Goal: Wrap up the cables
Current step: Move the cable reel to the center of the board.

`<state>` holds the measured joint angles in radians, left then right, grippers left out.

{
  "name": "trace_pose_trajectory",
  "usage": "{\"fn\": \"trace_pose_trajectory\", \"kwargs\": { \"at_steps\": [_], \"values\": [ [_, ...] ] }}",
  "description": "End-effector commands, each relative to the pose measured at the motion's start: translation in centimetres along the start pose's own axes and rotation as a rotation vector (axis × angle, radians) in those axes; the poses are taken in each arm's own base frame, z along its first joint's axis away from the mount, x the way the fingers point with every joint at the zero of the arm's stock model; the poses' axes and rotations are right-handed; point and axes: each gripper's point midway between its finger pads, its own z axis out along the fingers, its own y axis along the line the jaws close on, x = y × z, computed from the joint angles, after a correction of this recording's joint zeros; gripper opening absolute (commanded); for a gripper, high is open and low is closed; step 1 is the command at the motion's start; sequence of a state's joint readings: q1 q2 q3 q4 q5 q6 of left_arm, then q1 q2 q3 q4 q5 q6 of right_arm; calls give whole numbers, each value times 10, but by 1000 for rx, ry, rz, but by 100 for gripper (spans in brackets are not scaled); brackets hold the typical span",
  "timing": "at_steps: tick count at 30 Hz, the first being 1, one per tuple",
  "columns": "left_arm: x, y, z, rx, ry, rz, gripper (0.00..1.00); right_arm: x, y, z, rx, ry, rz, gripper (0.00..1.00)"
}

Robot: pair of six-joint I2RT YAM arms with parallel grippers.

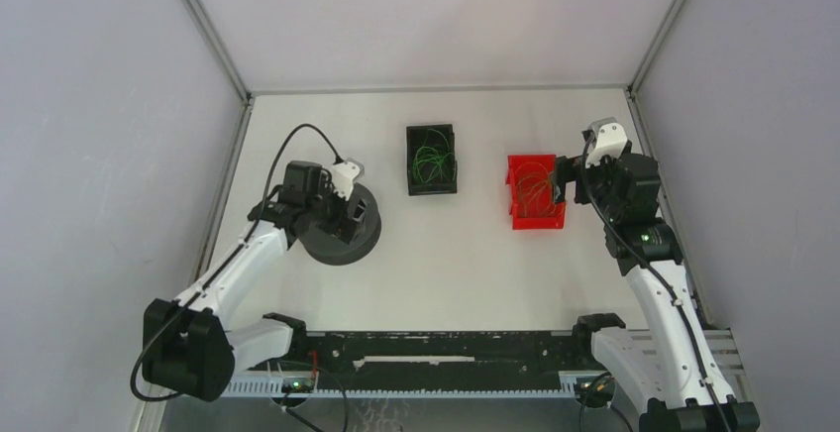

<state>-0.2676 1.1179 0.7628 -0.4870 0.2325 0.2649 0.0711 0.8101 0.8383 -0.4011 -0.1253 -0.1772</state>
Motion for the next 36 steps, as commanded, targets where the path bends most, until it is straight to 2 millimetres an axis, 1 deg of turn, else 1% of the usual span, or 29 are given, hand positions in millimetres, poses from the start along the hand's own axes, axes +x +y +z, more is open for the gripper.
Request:
{"fn": "trace_pose_trajectory", "kwargs": {
  "at_steps": [1, 4, 9, 15, 18, 21, 27, 31, 34, 36],
  "values": [
    [-16, -5, 2, 37, 7, -65, 100, -9, 0, -2, -4, -36, -1, 100],
    [-14, -12, 11, 83, 34, -98, 100, -8, -1, -3, -4, -35, 1, 100],
    [-10, -16, 25, 123, 74, -139, 100, -8, -2, -4, -10, -38, 6, 100],
    [-8, -42, 27, 269, 93, -162, 100, -6, -6, -4, 4, -33, 8, 100],
    [-7, -62, 26, 340, 100, -133, 100, -5, -9, -3, 15, -30, 8, 100],
    [-7, -88, 26, 398, 107, -55, 100, -3, -12, -2, 23, -25, 11, 100],
    [-17, -141, 36, 485, 120, 119, 100, 0, -14, -2, 14, -19, 22, 100],
    [-20, -174, 40, 547, 143, 190, 100, 2, -16, -2, 6, -15, 31, 100],
    [-23, -190, 37, 584, 134, 216, 100, 4, -16, -1, 5, -11, 34, 100],
    [-26, -196, 34, 605, 117, 231, 100, 6, -15, 0, -5, -5, 33, 100]
  ]
}}
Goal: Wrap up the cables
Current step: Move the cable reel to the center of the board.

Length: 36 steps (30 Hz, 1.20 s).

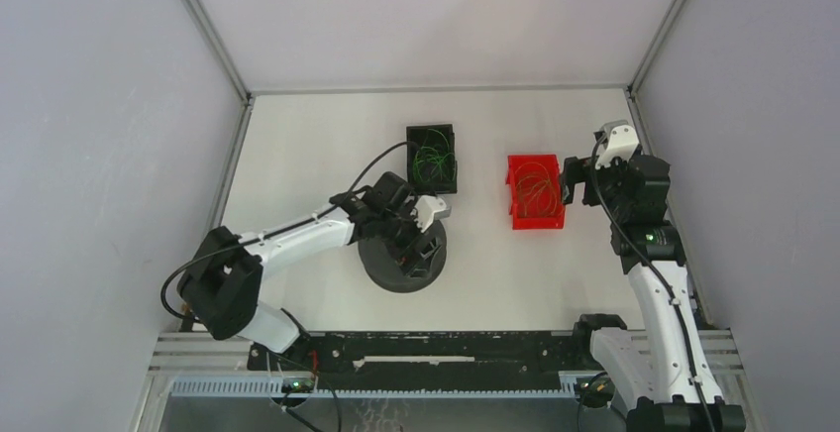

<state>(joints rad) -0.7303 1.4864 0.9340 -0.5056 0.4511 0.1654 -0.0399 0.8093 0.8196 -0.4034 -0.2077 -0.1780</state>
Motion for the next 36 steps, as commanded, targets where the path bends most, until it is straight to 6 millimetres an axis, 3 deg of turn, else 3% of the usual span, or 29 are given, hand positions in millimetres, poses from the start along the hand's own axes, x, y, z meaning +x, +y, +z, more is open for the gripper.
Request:
{"fn": "trace_pose_trajectory", "kwargs": {
  "at_steps": [1, 6, 14, 20, 25, 28, 36],
  "values": [
    [-36, -18, -6, 52, -96, 85, 100, -3, 4, 2, -30, -17, -10, 100],
    [-45, -21, -19, 38, -145, 155, 100, 3, 10, 9, -56, 0, -19, 100],
    [-66, -23, -67, -48, -315, 295, 100, 15, 17, 26, -47, 55, -53, 99],
    [-93, 22, -123, -255, -523, 173, 100, 32, 24, 46, -42, 138, -96, 91],
    [-95, 64, -161, -395, -624, 29, 100, 54, 40, 69, -100, 261, -205, 82],
    [-91, 72, -168, -417, -636, 0, 100, 64, 49, 81, -148, 327, -331, 80],
    [-89, 73, -166, -416, -632, -1, 100, 73, 39, 107, -216, 401, -555, 83]
  ]
}}
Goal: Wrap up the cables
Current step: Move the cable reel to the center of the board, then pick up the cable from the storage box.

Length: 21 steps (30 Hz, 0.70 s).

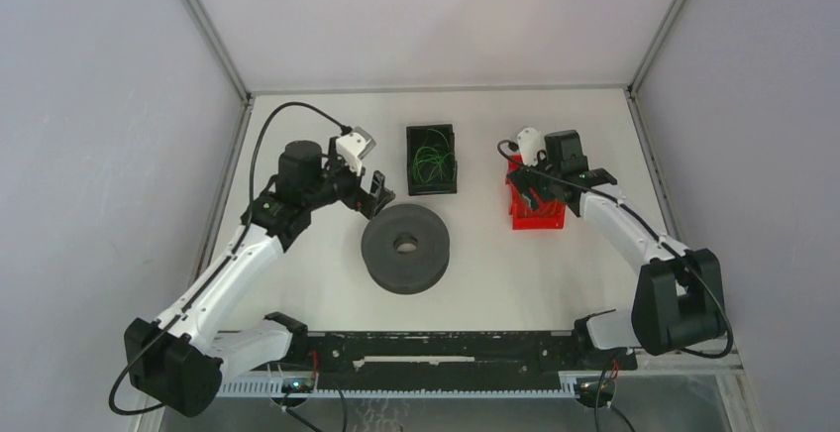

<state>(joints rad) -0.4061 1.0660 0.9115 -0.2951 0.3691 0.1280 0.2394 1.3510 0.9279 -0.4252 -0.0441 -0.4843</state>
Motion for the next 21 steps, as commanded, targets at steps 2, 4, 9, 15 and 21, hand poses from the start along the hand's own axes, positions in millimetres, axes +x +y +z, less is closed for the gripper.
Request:
{"fn": "trace_pose_trajectory", "kwargs": {
  "at_steps": [2, 4, 9, 15, 21],
  "values": [
    [-6, 1, -1, -8, -39, -3, 100, -14, -18, 8, -2, 14, -185, 83],
    [-5, 1, 0, -7, -33, -3, 100, -11, -20, 15, -17, 41, -212, 83],
    [1, 3, 2, -9, -14, -3, 100, -6, -27, 32, -53, 97, -250, 79],
    [4, 4, 4, -12, -3, -1, 100, -4, -36, 50, -41, 122, -246, 55],
    [4, 8, 3, -30, -2, 8, 100, -39, -30, 11, -38, -8, -219, 6]
  ]
}}
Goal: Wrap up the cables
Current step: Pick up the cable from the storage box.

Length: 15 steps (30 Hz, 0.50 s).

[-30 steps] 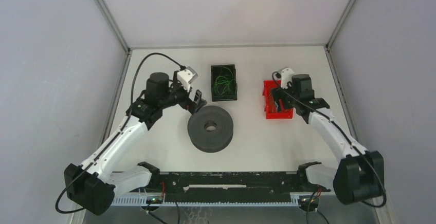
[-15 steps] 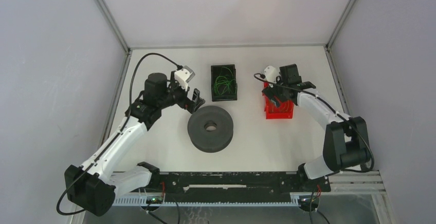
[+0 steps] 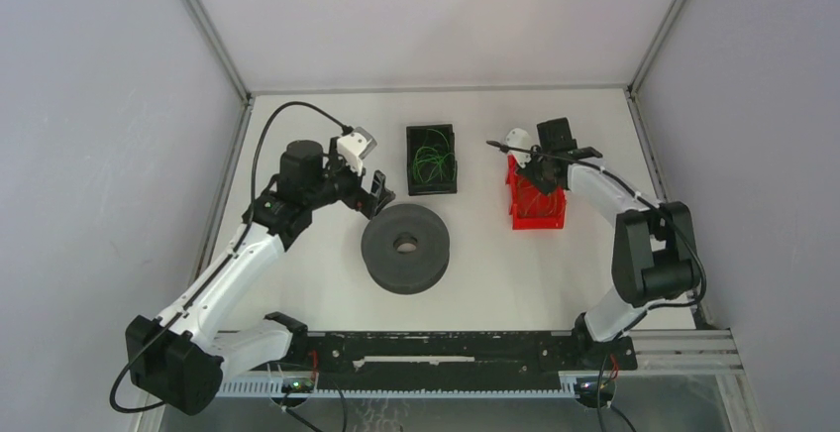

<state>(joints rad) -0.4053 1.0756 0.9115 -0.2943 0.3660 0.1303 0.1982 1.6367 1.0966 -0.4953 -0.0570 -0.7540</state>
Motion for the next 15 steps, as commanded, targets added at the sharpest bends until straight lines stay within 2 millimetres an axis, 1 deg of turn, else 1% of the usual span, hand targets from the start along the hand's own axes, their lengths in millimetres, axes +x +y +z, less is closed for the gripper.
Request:
{"fn": "trace_pose_trajectory", "kwargs": {
  "at_steps": [1, 4, 7, 9, 11, 12, 14, 15],
  "values": [
    [1, 7, 1, -32, -11, 10, 100, -50, -16, -63, 76, -200, 11, 1],
    [-1, 10, -1, -44, -17, 13, 100, -73, -15, -116, 109, -343, 25, 0],
    [-3, 13, -2, -58, -24, 13, 100, -90, -9, -172, 165, -481, 23, 0],
    [-3, 15, -3, -65, -26, 13, 100, -95, -5, -202, 201, -551, 17, 0],
    [-3, 16, -3, -69, -25, 13, 100, -97, -1, -227, 232, -608, 17, 0],
    [-2, 17, -3, -68, -22, 17, 100, -97, 0, -233, 240, -621, 25, 0],
    [-2, 17, -2, -66, -19, 26, 100, -94, -2, -232, 252, -611, 58, 1],
    [-1, 17, -1, -61, -14, 27, 100, -91, -8, -225, 269, -585, 87, 9]
  ]
}}
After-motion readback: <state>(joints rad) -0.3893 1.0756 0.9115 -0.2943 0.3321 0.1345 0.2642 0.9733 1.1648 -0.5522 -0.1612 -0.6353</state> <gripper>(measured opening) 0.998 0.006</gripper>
